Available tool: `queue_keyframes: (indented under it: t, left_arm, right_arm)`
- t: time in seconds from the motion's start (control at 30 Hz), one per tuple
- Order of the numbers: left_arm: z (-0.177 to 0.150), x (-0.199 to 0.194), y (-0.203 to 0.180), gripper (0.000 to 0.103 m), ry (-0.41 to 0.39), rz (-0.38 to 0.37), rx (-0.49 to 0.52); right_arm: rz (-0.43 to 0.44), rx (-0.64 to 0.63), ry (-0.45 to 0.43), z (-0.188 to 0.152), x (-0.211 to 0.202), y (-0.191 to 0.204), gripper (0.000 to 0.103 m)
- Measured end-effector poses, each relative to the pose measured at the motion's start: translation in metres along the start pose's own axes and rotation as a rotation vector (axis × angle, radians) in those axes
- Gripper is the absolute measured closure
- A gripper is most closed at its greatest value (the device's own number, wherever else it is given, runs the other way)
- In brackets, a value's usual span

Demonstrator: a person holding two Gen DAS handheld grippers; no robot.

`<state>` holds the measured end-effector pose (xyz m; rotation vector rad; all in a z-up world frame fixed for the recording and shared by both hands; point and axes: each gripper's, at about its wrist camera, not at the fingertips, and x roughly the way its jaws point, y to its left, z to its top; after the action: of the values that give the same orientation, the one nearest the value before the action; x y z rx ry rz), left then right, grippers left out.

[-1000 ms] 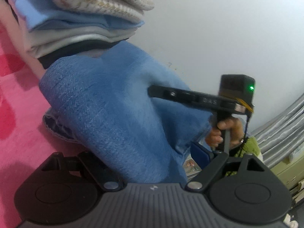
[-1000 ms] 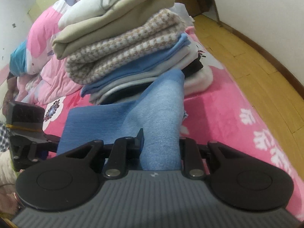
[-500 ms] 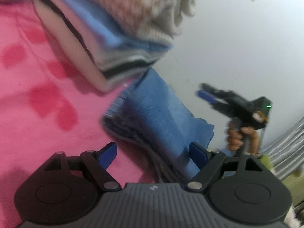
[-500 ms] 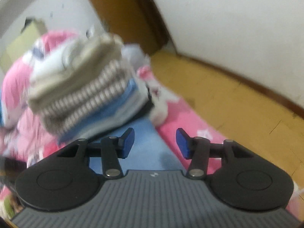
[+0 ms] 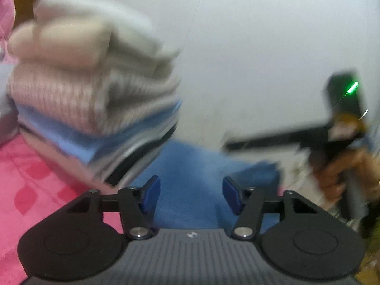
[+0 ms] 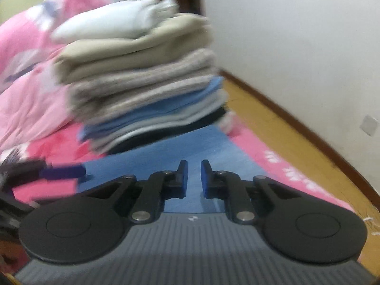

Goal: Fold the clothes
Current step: 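Lift and carry the jeans with both grippers toward the folded clothes stack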

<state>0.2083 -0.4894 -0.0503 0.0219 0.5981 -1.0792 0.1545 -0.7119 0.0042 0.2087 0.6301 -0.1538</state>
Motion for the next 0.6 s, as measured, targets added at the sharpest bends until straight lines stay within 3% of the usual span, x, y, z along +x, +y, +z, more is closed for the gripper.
queue_keyframes:
  t: [0.1,0.3,0.43,0.53,0.6]
  left_arm:
    - [-0.013,0.018,0.016,0.049,0.048,0.035,-0.022]
    - [-0.021,0.029,0.025,0.047,0.047,0.046,-0.026]
    - [-0.017,0.025,0.020,0.045,0.050,0.067,0.008]
    - [-0.008,-0.001,0.011,0.033,-0.013,0.055,0.036]
    - [-0.008,-0.004,0.004,0.025,-0.021,0.038,0.079]
  right_arm:
    - [-0.027,0.055,-0.029,0.001,-0.002,-0.024,0.094]
    - [-0.055,0.087,0.102,-0.036,0.034,-0.067,0.102]
    - [-0.037,0.149,0.039,-0.028,0.015,-0.078,0.099]
    - [-0.025,0.169,-0.063,-0.019,-0.026,-0.082,0.099]
    - [-0.011,0.127,-0.074,-0.023,-0.044,-0.074,0.099]
